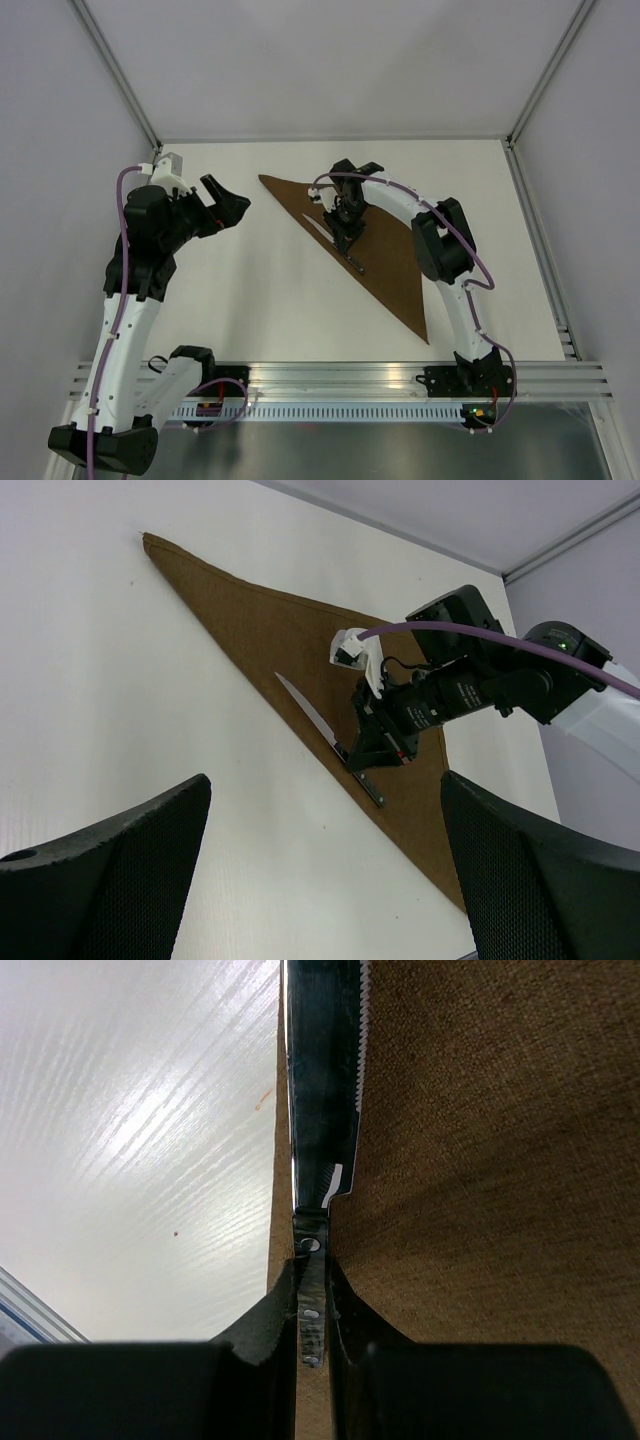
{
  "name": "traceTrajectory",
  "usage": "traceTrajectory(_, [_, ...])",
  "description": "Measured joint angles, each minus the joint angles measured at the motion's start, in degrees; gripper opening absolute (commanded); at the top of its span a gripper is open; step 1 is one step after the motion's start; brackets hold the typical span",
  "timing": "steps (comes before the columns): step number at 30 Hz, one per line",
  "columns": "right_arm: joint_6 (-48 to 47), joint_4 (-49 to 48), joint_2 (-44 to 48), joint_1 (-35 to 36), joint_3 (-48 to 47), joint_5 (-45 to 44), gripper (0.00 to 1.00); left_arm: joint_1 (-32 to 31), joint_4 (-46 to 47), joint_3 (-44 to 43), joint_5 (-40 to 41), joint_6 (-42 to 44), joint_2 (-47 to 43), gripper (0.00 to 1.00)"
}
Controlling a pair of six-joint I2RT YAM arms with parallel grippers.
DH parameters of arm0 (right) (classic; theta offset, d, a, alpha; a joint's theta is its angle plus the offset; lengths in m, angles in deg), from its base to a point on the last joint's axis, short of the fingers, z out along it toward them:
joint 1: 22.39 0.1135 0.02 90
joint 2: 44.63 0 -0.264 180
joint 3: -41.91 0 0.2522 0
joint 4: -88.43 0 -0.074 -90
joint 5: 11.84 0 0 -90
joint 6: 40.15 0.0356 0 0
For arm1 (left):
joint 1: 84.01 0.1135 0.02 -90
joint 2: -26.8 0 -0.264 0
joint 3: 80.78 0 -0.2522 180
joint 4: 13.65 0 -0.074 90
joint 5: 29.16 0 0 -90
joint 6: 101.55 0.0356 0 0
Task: Fold the napkin, place the utensils inside, and roll it up
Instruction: Place the utensil onto the napkin
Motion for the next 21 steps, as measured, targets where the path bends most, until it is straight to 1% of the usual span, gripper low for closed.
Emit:
traceTrajectory(6, [1.5, -0.9, -2.2, 0.2, 0.2, 0.0, 0.0, 0.0, 0.0, 0.0, 0.0, 0.0, 0.0, 1.0])
traceTrajectory(21, [4.3, -2.2, -2.0, 0.1, 1.0, 0.3, 0.0, 0.0, 0.0, 0.5, 0.1, 0.0, 0.0, 1.0])
